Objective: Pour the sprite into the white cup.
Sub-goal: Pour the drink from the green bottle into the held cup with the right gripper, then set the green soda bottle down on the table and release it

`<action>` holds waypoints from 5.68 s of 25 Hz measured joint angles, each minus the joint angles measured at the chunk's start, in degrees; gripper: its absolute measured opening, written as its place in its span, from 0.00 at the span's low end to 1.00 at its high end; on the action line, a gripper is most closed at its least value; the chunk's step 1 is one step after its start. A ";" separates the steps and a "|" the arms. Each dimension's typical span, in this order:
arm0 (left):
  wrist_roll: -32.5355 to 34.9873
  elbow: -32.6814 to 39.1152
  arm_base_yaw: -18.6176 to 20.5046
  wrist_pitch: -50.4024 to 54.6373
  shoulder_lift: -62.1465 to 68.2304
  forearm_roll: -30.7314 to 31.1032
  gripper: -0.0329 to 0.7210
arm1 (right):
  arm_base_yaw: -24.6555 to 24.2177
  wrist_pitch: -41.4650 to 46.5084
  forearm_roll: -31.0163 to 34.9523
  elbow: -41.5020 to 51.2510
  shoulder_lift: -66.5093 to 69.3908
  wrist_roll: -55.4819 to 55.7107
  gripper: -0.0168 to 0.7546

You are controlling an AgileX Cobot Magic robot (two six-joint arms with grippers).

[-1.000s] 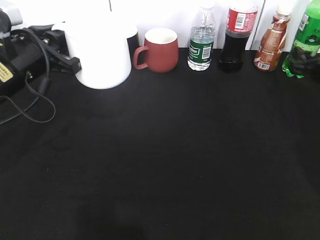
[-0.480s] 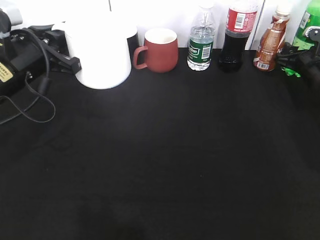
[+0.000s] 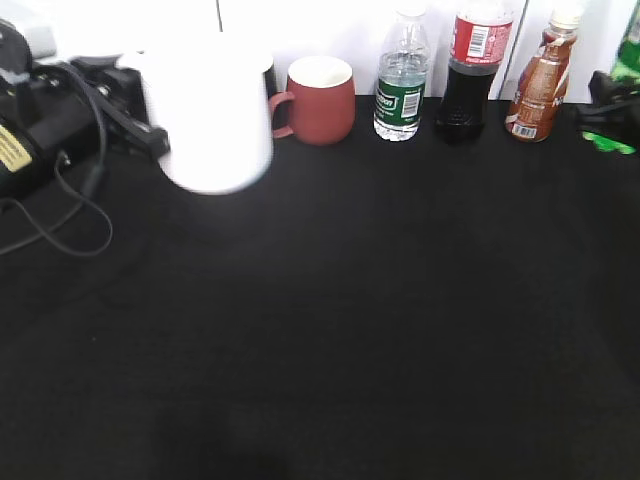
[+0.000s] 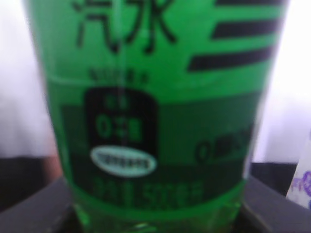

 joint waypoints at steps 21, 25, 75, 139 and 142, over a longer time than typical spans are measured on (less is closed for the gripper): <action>-3.32 0.00 -4.56 -0.17 7.05 10.34 0.14 | 20.56 16.64 -14.78 3.82 -14.38 -61.77 0.54; -3.32 0.00 -4.56 3.40 7.05 8.46 0.14 | 20.56 15.26 -15.95 1.28 -14.38 -66.94 0.54; -2.90 0.00 -4.56 3.63 7.15 9.49 0.14 | 20.56 17.17 -17.57 -0.08 -14.58 -73.62 0.52; 2.91 -4.60 23.18 -1.17 11.99 -18.94 0.36 | 19.33 12.29 21.01 0.36 -13.77 -11.74 0.52; 2.91 0.89 21.46 -0.11 3.30 -18.03 0.36 | 12.49 12.47 21.88 0.36 -13.77 -12.30 0.52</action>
